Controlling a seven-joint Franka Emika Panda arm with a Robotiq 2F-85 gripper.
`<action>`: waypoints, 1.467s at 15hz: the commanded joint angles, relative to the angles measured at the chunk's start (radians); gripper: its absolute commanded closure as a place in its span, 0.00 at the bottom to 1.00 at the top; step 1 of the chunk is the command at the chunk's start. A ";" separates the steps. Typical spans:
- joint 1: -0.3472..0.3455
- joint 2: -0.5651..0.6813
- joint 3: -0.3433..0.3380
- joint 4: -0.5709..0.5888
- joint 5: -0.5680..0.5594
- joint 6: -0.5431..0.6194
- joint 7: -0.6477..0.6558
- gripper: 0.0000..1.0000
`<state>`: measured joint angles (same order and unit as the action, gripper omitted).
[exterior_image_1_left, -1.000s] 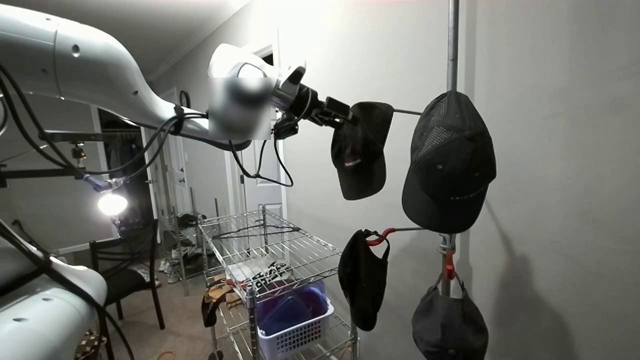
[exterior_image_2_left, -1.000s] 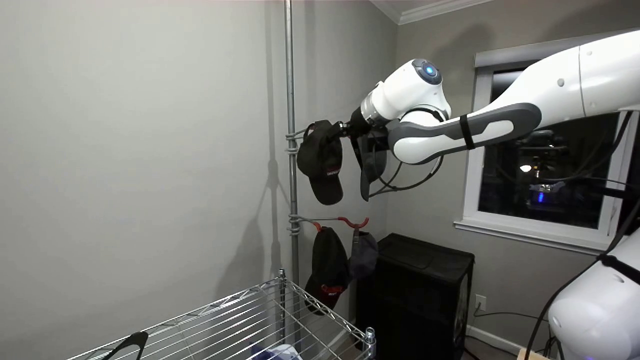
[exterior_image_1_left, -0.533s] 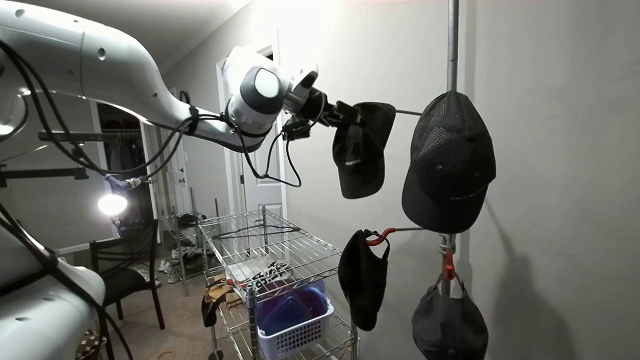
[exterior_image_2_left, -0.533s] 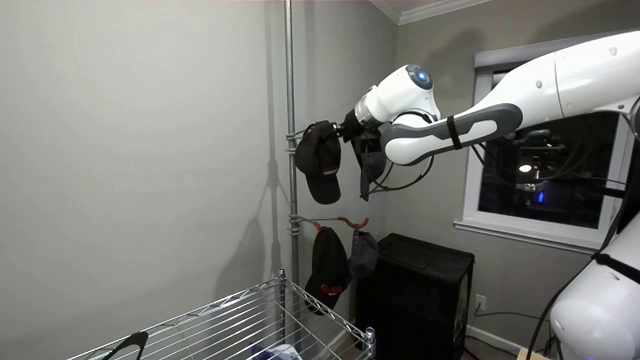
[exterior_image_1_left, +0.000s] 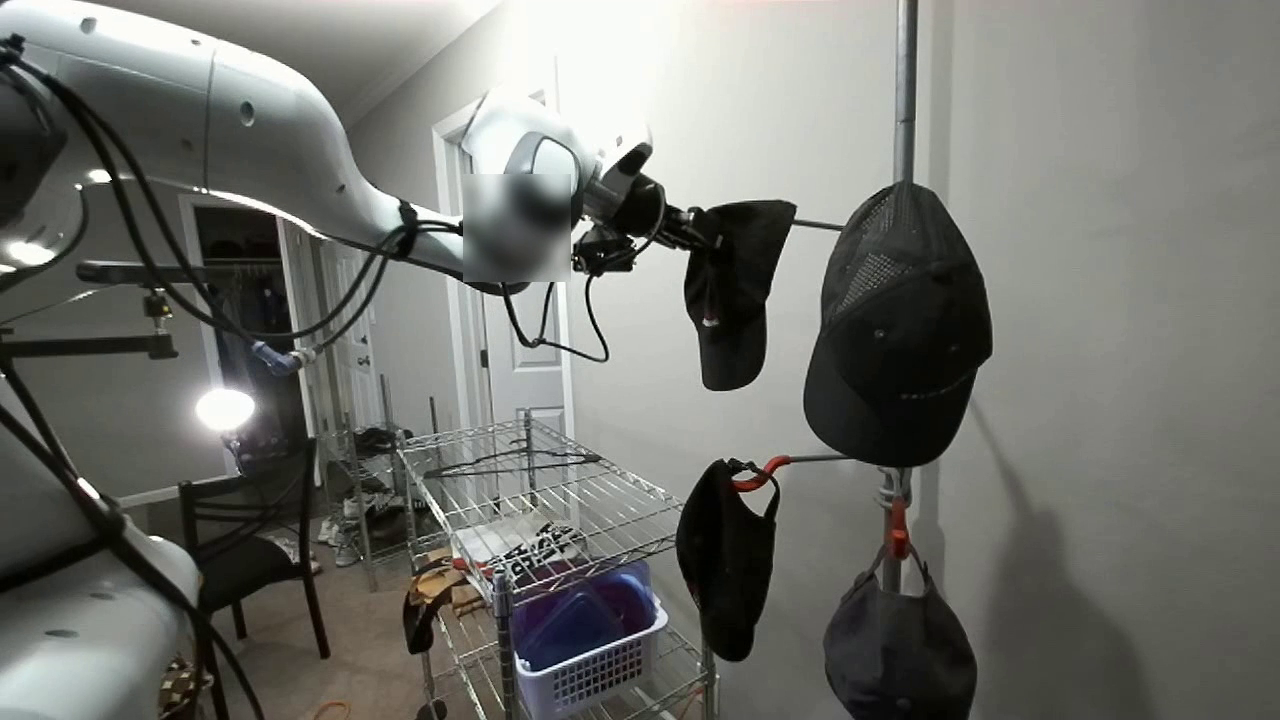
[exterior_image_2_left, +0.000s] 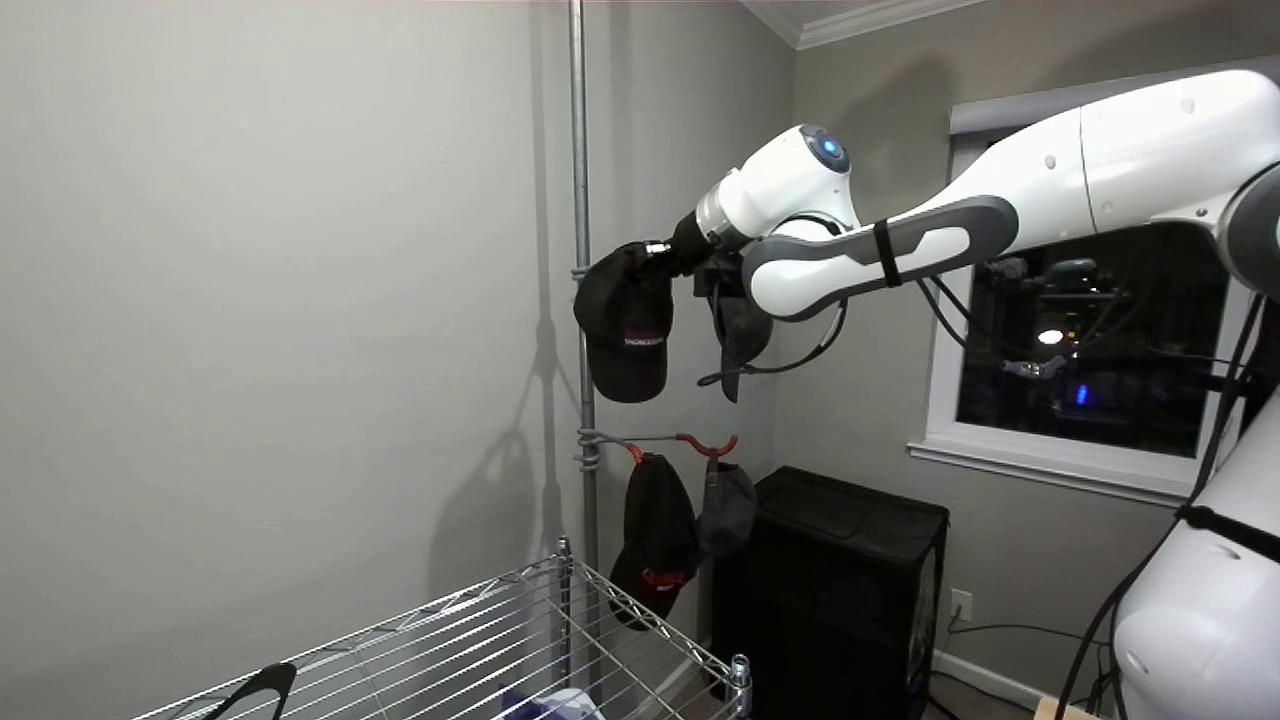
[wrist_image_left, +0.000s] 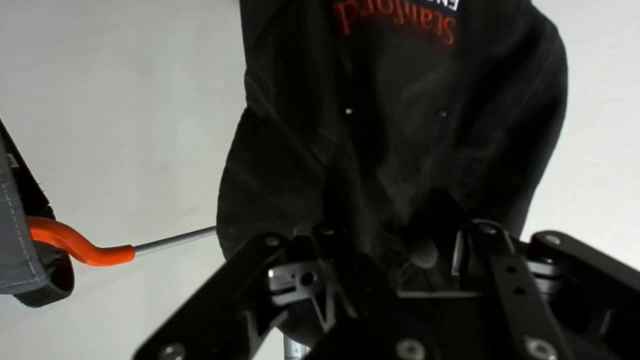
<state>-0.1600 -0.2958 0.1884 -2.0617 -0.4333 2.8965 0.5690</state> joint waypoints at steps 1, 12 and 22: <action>0.035 0.024 -0.033 0.027 0.039 0.017 -0.050 0.84; 0.125 -0.147 -0.084 -0.030 0.062 -0.053 -0.056 0.97; 0.219 -0.271 -0.014 -0.043 0.291 -0.248 -0.256 0.97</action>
<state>0.0069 -0.5515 0.1551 -2.0872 -0.2242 2.7100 0.4010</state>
